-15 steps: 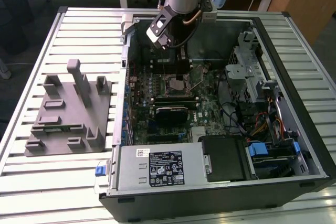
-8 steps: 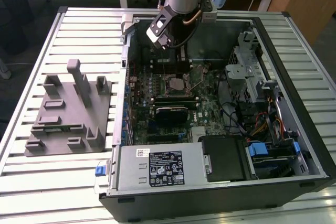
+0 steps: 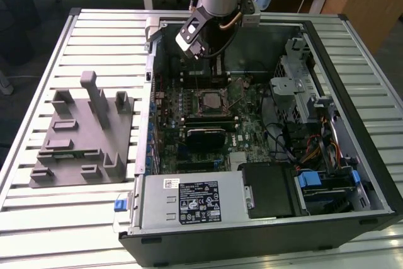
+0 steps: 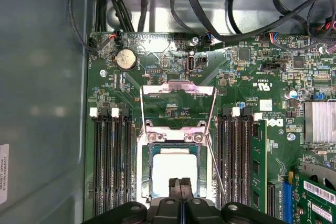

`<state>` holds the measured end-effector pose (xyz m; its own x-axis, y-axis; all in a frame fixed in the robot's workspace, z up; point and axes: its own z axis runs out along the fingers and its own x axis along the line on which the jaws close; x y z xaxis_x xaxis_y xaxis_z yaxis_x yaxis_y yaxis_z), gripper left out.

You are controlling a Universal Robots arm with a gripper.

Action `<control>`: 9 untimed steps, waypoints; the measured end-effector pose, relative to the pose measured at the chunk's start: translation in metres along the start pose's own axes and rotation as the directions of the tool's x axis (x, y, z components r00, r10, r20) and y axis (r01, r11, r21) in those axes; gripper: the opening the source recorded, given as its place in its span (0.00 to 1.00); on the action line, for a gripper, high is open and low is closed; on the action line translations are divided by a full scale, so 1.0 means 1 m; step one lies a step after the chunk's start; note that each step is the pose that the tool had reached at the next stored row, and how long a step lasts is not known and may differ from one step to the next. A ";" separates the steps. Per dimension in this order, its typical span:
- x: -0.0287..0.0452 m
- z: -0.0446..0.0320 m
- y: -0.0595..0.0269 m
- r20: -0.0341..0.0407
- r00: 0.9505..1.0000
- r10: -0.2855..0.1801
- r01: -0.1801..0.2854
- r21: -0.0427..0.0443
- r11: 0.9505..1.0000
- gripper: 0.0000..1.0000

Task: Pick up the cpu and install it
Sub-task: 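Place the cpu into insertion slot, then close the cpu cover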

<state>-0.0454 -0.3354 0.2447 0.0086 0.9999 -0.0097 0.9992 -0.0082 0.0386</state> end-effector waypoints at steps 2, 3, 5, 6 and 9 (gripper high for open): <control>0.0000 0.0000 0.0000 0.000 1.000 0.000 0.000 0.000 1.000 0.11; 0.0000 0.0000 0.0000 0.000 1.000 0.000 0.000 0.000 1.000 0.11; 0.0000 0.0000 0.0000 0.000 1.000 0.000 0.000 0.000 1.000 0.11; 0.0000 0.0000 0.0000 0.000 1.000 0.000 0.000 0.000 1.000 0.11; 0.0000 0.0000 0.0000 0.000 1.000 0.000 0.000 0.000 1.000 0.11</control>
<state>-0.0454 -0.3354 0.2447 0.0089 0.9999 -0.0097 0.9992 -0.0085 0.0386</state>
